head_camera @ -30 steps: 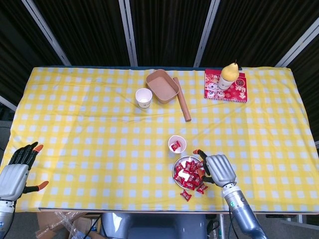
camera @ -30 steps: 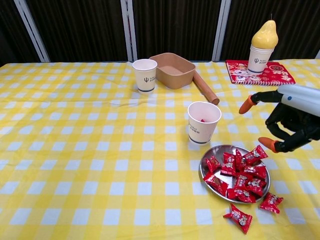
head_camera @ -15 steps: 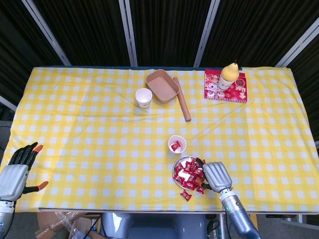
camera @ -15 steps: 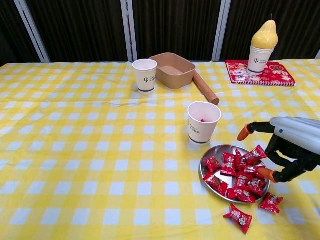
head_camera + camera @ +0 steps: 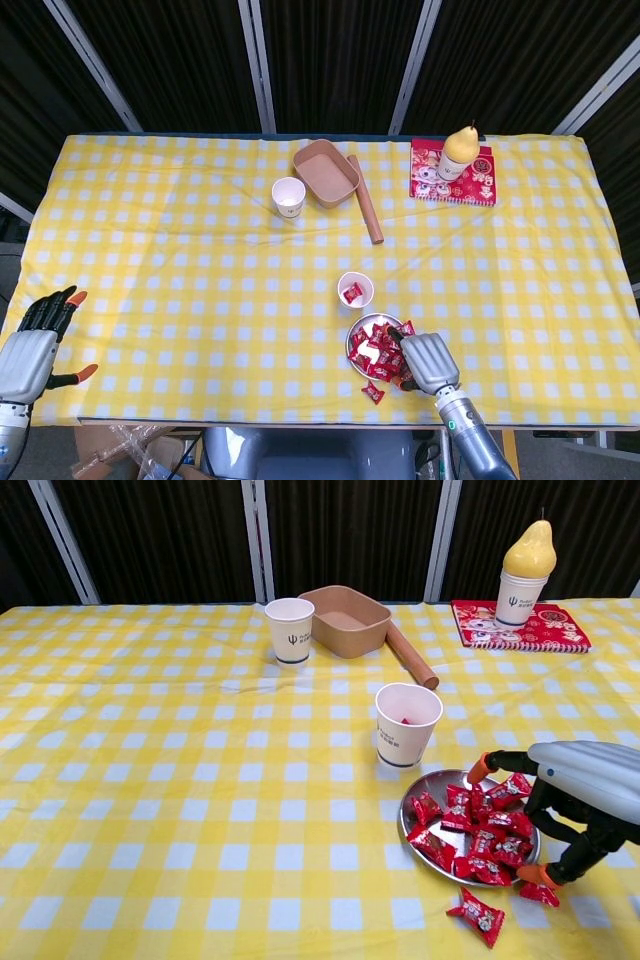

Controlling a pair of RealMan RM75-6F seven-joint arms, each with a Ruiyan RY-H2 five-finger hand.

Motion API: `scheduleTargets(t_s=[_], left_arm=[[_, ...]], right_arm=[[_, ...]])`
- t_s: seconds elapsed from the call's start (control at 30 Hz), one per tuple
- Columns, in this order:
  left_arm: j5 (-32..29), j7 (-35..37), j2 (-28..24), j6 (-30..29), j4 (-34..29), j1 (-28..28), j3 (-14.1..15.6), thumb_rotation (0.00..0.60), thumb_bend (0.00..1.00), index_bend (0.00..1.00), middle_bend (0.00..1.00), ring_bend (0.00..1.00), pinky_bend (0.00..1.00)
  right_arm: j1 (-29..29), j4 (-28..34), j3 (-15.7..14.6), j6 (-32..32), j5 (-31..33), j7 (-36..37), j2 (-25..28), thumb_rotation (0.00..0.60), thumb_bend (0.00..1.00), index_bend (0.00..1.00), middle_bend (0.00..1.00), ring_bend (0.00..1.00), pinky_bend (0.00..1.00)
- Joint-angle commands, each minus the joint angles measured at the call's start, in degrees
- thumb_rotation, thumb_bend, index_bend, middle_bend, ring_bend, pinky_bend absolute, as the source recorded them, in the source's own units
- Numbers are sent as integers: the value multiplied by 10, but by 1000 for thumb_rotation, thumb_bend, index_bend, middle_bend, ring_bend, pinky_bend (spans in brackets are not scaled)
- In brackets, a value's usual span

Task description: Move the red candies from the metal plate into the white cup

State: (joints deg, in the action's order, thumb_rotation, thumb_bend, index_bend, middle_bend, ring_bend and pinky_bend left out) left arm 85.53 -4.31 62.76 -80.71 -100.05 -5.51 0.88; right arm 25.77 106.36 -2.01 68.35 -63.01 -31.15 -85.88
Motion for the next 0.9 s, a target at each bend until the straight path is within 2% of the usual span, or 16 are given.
scheduleTargets(t_s=[0.03, 0.43, 0.9], left_arm=[[0, 1, 0, 0, 0, 0, 0, 600, 0, 0, 0, 0, 0], [2, 1, 0, -1, 1, 0, 0, 600, 0, 0, 0, 0, 0], [1, 3, 0, -1, 2, 0, -1, 600, 0, 0, 0, 0, 0]], right_arm=[[-1, 5, 0, -1, 3, -2, 0, 600, 263, 214, 868, 986, 984], [-7, 25, 5, -1, 15, -9, -10, 600, 264, 206, 868, 986, 985], [-2, -10, 28, -10, 50, -8, -48, 600, 264, 206, 868, 986, 984]])
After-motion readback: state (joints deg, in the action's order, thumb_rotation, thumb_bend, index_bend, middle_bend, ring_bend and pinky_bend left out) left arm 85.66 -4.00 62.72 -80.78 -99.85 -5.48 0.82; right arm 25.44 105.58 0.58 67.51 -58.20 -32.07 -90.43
